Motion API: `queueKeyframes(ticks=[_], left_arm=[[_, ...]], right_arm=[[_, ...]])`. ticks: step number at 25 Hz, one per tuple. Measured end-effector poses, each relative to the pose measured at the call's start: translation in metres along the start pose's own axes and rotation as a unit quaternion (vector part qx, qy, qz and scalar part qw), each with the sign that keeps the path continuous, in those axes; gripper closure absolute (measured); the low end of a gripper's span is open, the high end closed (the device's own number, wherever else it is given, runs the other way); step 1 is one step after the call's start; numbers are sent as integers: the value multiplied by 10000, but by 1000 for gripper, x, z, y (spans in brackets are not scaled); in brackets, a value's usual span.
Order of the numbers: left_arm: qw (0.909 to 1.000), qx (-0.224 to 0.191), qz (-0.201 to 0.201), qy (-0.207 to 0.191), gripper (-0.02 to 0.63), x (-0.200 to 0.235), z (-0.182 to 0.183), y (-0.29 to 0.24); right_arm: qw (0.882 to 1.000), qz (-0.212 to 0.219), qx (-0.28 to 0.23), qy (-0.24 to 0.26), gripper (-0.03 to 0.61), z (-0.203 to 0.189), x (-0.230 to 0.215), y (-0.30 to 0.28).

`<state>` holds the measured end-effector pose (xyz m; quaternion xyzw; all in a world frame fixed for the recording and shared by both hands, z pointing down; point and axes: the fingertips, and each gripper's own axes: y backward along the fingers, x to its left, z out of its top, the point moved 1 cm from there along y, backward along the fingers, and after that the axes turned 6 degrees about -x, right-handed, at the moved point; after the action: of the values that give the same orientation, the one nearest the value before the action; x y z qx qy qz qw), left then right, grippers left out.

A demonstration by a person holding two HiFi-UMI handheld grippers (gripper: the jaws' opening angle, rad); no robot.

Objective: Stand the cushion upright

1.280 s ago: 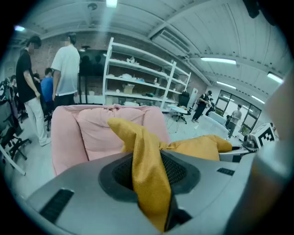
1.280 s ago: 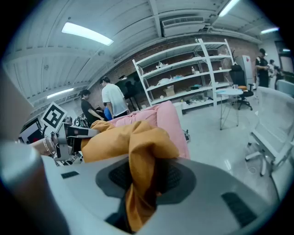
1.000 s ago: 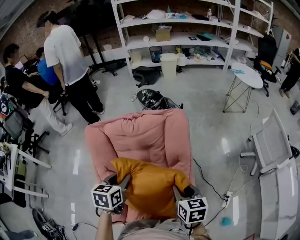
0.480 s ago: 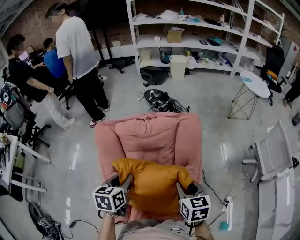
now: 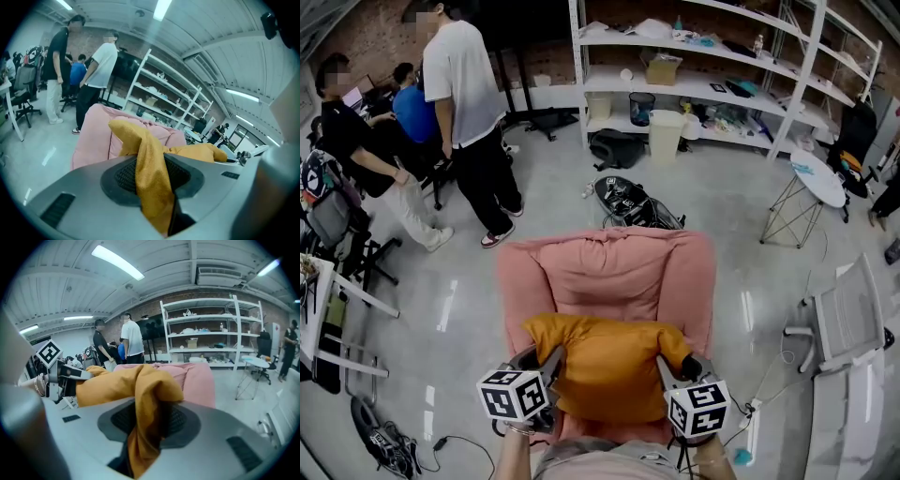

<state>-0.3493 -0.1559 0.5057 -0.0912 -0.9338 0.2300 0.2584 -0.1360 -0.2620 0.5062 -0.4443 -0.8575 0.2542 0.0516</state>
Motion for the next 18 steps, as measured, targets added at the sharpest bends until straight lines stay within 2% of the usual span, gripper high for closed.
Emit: queueKeyframes(ticks=[18], left_arm=[[9999, -116, -44, 31, 480, 17, 55, -30]], right_arm=[[9996, 162, -206, 85, 439, 55, -9, -53]])
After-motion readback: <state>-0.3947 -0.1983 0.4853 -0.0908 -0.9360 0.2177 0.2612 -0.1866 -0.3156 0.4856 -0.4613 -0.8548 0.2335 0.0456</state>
